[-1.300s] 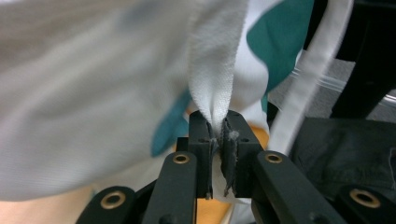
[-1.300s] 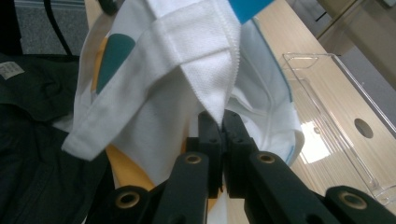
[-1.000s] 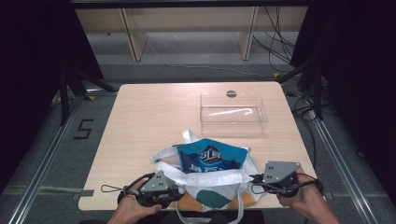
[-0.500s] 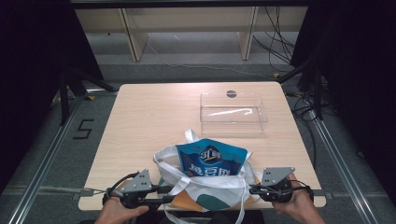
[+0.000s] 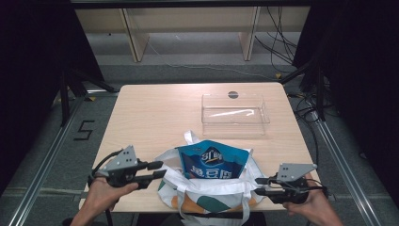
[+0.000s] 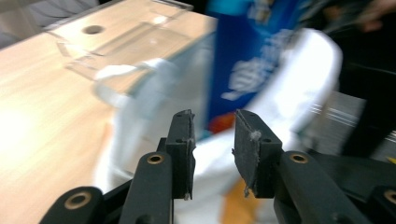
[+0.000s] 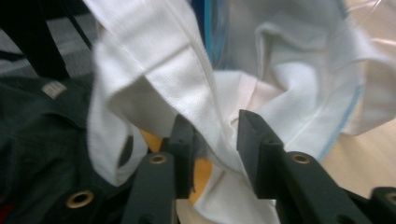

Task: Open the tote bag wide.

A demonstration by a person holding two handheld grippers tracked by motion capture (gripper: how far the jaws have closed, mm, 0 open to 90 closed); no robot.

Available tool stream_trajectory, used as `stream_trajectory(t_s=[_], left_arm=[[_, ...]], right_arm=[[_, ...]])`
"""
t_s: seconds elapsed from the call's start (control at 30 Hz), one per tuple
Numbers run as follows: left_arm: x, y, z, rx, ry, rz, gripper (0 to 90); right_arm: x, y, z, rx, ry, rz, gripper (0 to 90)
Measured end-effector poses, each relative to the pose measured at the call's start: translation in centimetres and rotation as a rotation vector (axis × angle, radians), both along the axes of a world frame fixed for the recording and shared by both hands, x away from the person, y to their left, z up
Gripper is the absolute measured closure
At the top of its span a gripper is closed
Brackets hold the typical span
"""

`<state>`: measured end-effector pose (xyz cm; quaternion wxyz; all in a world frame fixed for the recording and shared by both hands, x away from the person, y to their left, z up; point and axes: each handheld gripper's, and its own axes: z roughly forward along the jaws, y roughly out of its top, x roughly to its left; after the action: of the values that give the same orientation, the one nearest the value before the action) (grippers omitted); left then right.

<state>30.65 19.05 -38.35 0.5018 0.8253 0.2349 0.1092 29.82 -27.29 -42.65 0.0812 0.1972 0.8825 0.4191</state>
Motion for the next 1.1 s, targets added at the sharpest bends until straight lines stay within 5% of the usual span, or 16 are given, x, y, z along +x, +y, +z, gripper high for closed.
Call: stream_trajectory(t_s=[0.03, 0.13, 0.17, 0.37, 0.43, 0.5, 0.6, 0.7, 0.87, 0.97, 1.03, 1.1], left_arm=[[1.3, -0.1, 0.0, 0.008, -0.002, 0.05, 67.1], [2.6, 0.0, -0.2, 0.015, 0.002, 0.053, 66.6], [3.0, -0.1, -0.3, 0.017, 0.023, 0.061, 63.4], [5.4, -0.2, -2.3, 0.09, 0.072, 0.083, 59.5], [5.7, -0.3, -3.0, 0.103, 0.093, 0.072, 59.7], [6.0, -0.4, -3.5, 0.125, 0.125, 0.061, 57.9], [6.5, -0.5, -4.1, 0.146, 0.127, 0.069, 61.8], [7.0, -0.6, -4.6, 0.145, 0.114, 0.058, 77.8], [7.4, -0.4, -3.4, 0.153, 0.056, 0.073, 85.7], [8.0, -0.6, -4.2, 0.165, 0.081, 0.075, 86.1], [8.5, -0.7, -5.5, 0.2, 0.117, 0.054, 86.2], [8.8, -0.8, -8.0, 0.224, 0.181, 0.038, 86.2]], right_arm=[[0.0, -0.4, 0.6, 0.012, -0.011, 0.0, 64.5], [0.0, -1.1, 1.6, 0.056, -0.005, -0.004, 62.5], [0.3, -1.8, 2.3, 0.149, 0.002, -0.016, 64.9], [2.4, -1.9, 2.4, 0.058, -0.001, -0.195, 63.4], [3.1, -1.6, 2.0, 0.024, -0.007, -0.207, 63.3], [4.9, -0.3, 0.6, -0.029, 0.04, -0.238, 60.9], [6.8, 0.7, -0.6, -0.1, 0.055, -0.242, 63.0], [7.7, 1.6, -1.7, -0.129, 0.077, -0.195, 82.4], [8.5, 1.2, -0.3, -0.119, 0.033, -0.197, 88.4], [8.8, 0.9, 0.0, -0.088, 0.023, -0.236, 88.4], [9.1, 1.1, -1.0, -0.124, -0.009, -0.231, 88.3], [9.3, 1.2, -2.8, -0.157, 0.018, -0.229, 88.3]])
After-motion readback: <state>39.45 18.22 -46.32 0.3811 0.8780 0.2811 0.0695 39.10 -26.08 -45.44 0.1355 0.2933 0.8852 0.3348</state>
